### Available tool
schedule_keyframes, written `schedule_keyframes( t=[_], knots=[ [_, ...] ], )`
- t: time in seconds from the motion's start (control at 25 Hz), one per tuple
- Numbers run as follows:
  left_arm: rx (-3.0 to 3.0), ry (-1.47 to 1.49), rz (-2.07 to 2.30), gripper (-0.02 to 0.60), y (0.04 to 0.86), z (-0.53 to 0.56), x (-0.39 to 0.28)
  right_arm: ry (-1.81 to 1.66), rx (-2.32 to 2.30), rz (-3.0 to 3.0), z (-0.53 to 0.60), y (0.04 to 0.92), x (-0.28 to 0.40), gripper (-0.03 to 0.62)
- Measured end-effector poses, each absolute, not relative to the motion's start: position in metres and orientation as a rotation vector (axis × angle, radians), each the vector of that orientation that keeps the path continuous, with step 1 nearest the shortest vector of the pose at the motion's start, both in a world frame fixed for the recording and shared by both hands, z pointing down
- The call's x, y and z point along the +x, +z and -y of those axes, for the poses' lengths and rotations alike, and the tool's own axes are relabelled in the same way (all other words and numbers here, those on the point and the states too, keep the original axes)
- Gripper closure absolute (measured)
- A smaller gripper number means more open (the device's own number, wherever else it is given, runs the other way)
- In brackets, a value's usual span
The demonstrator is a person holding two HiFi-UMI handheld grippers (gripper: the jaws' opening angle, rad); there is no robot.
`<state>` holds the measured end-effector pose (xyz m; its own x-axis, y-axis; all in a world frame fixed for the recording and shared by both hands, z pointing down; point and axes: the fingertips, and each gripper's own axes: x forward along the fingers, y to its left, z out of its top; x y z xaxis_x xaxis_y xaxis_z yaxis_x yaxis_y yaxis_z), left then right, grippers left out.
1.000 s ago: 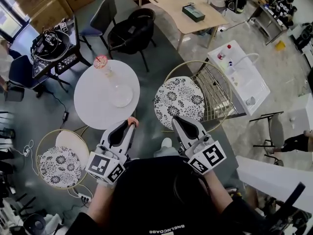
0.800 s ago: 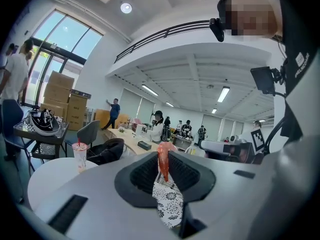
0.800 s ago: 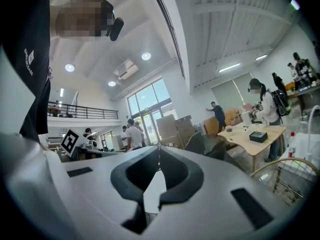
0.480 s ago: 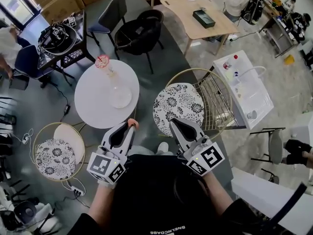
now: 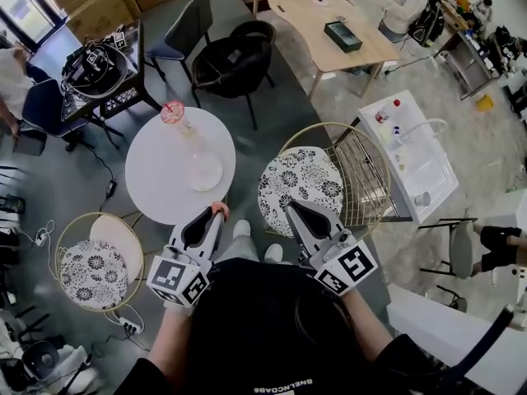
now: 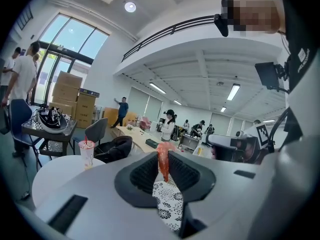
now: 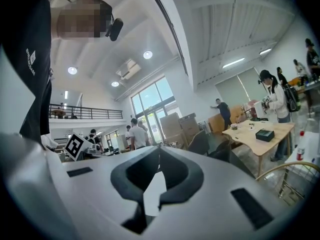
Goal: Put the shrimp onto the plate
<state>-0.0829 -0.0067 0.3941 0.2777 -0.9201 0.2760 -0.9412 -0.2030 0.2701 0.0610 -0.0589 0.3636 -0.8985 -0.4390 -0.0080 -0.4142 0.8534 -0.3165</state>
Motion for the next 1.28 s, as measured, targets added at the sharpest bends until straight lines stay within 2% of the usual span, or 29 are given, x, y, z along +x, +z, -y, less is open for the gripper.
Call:
schedule_keyframes(
  t=[0.84,1.28],
  knots=[
    [2.118,0.153,1.581,0.517,0.470,0.072,-0.180,-0.413,-0.778,-3.057,0.091,0.374,-0.006,0.576],
    [2.025,0.187,1.561,0.517,0.539,0.089,-0.228,-0.372,-0.849,-3.110,0.095,0.389,-0.031,0.576]
  ],
)
